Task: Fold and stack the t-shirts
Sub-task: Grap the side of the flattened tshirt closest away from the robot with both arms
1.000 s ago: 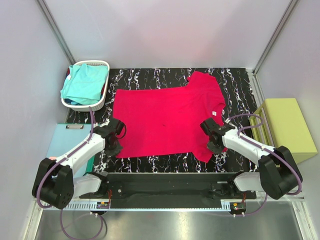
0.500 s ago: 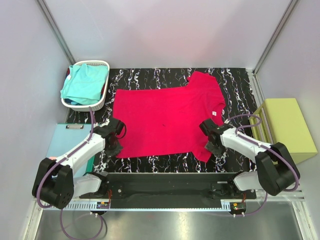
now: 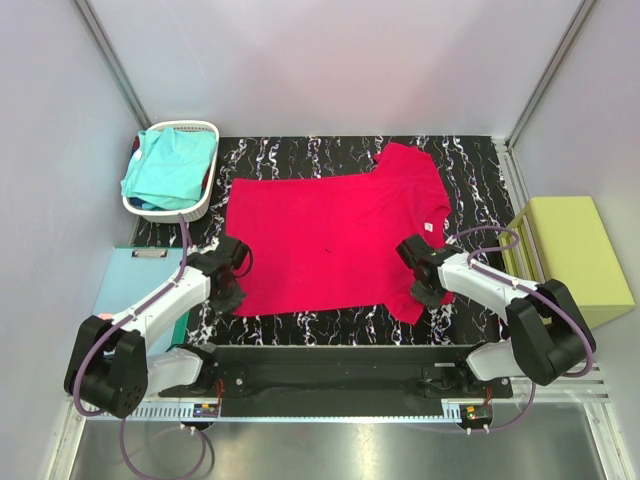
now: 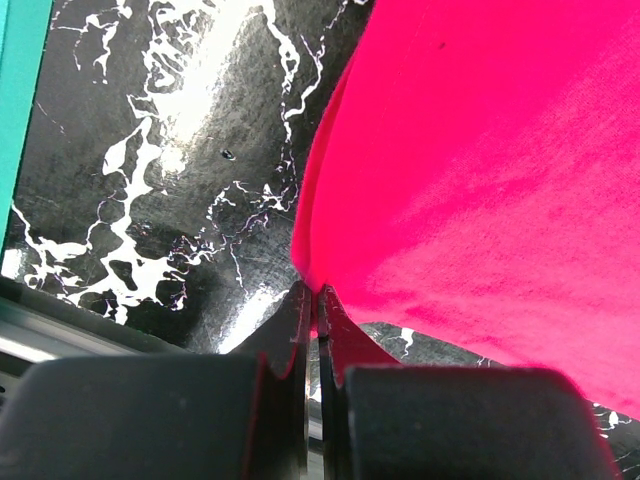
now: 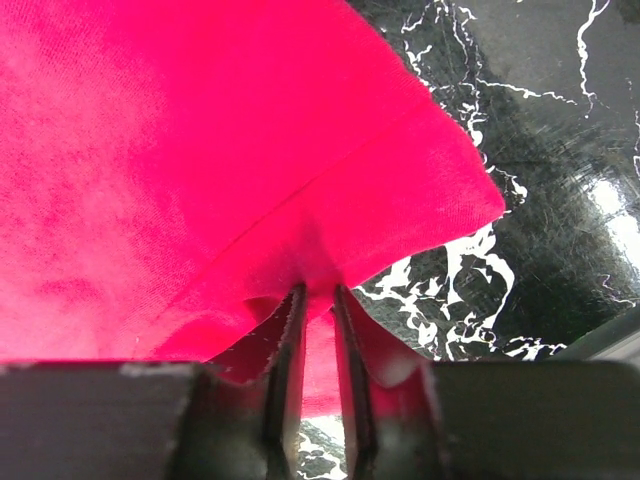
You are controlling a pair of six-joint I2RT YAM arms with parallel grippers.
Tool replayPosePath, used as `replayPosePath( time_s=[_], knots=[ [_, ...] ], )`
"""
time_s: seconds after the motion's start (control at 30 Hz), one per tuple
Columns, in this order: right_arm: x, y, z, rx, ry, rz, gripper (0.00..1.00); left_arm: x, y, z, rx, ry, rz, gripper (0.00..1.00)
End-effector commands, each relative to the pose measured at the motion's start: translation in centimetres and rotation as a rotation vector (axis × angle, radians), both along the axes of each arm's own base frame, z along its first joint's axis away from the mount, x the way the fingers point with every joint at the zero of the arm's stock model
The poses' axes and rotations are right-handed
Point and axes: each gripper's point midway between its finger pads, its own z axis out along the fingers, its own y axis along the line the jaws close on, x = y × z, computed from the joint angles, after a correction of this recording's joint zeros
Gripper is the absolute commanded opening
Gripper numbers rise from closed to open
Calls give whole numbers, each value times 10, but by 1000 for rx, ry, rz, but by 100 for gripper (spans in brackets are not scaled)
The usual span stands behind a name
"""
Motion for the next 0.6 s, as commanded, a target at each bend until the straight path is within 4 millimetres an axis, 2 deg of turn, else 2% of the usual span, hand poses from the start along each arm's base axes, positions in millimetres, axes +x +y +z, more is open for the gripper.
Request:
replayPosePath(
  time_s=[0.0, 0.13, 0.17, 0.23, 0.27, 0.37, 0.43, 0.57],
  knots=[
    [-3, -3, -3, -25, 22, 6, 20, 10, -7, 6, -31, -28, -17, 0],
    [-3, -4, -3, -27, 19, 6, 8, 11, -8, 6, -33, -30, -17, 0],
    [-5, -4, -2, -26, 22, -6, 12, 11, -8, 7, -35, -31, -18, 0],
    [-6, -4, 1, -8, 2, -26, 31, 11, -8, 6, -36, -29, -19, 0],
    [-5, -3, 4, 11, -21, -59, 48, 11, -9, 6, -37, -28, -21, 0],
    [2, -1, 17, 58, -112, -113, 67, 11, -10, 6, -42, -29, -30, 0],
    [8, 0, 23, 76, -157, -140, 70, 10, -12, 6, -44, -28, -35, 0],
    [12, 0, 22, 72, -167, -184, 73, 12, -14, 6, -49, -27, -48, 0]
  ],
)
